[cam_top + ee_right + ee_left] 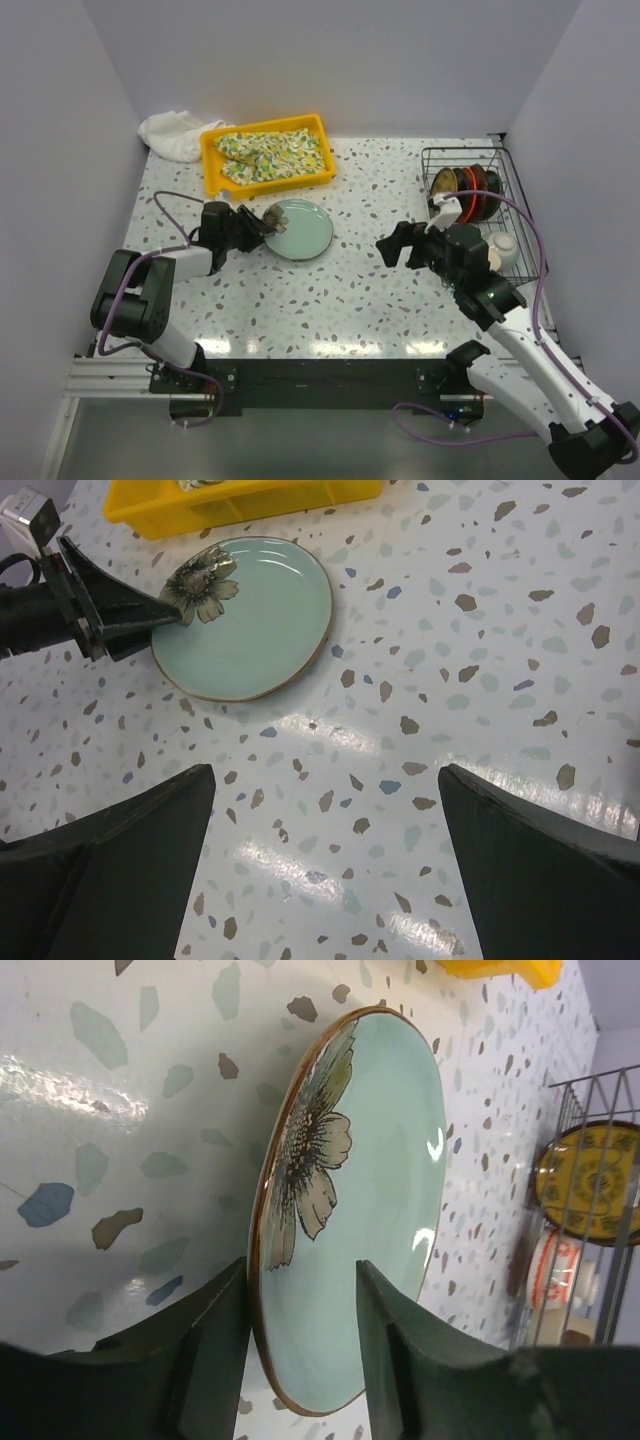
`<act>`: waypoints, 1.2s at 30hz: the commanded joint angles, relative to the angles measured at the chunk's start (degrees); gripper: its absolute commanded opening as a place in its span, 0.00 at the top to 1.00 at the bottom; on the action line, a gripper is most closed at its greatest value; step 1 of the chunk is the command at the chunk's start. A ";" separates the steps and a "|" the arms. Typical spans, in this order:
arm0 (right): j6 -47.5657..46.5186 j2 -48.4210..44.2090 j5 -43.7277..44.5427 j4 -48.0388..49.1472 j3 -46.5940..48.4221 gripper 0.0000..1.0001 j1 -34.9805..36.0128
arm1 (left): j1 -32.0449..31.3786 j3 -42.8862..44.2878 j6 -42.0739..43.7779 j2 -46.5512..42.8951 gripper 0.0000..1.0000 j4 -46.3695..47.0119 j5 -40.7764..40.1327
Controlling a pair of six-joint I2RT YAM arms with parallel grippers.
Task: Unload the mixed dishes from the dish rack
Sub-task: Place the plate at the center of the board, then pick up the plate from the dish rack.
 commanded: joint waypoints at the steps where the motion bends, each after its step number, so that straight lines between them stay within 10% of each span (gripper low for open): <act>1: -1.91 1.20 1.07 0.26 1.34 0.02 0.01 | 0.66 2.99 5.18 -2.76 0.46 -0.05 -0.34; 16: -10.96 8.23 8.18 -7.21 12.32 0.01 0.01 | 0.66 7.91 21.35 -13.90 0.05 -20.07 -8.24; 26: -17.55 17.81 19.52 -12.23 22.70 0.02 -3.15 | 0.57 6.33 33.48 -29.82 0.02 -31.60 -9.75; 36: -19.49 24.40 14.86 -9.85 28.14 0.02 -20.80 | -0.31 2.38 39.47 -45.63 0.01 -37.67 -6.58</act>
